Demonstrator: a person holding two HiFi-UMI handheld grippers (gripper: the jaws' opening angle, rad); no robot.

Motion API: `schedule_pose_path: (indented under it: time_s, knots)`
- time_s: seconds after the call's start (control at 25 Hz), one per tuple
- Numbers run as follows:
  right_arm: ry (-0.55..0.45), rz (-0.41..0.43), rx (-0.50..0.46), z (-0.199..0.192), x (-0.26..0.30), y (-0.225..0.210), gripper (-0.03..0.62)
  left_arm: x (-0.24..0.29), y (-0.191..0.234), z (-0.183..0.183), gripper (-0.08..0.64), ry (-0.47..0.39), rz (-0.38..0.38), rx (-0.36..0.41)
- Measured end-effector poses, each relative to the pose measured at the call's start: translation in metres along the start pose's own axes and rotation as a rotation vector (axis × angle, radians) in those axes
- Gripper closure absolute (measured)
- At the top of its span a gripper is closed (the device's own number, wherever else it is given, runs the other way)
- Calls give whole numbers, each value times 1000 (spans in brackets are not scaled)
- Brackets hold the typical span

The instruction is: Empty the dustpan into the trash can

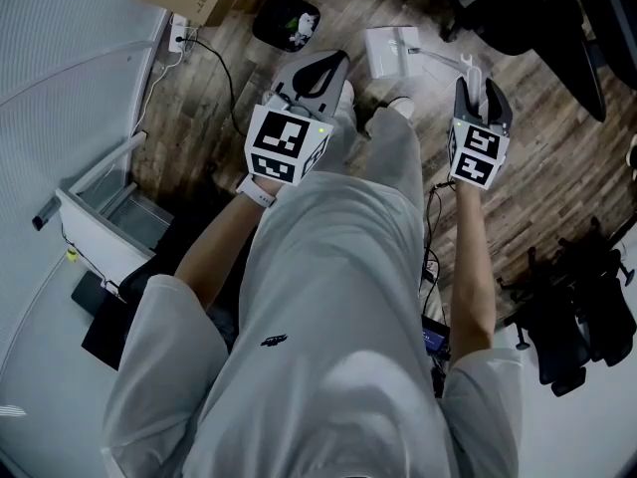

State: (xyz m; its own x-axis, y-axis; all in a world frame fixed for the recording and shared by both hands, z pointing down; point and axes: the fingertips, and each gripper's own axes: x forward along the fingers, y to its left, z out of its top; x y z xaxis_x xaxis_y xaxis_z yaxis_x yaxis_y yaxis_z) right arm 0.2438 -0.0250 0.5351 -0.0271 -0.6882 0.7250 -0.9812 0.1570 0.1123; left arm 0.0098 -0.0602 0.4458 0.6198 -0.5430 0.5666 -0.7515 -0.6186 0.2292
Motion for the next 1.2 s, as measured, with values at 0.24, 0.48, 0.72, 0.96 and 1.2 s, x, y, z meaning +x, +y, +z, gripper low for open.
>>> schedule_pose_path:
  time_s: [0.24,0.48,0.72,0.96,1.2]
  knots:
    - [-65,5,1,29,-27,2,390,-19,1,11,553,-39,16,-20]
    - [-129,33,24,59,-62,13,390,-44,5,25,554,-88,32,-66]
    - [-219,36,18,96,-105,21,390,-72,5,49,554,-147,32,-79]
    - [-287,55,35,128,-137,29,419,-95,10,71,554,-192,38,-60]
    - [-373,84,20,165,-170,40,421,-120,5,97,554,-242,42,-16]
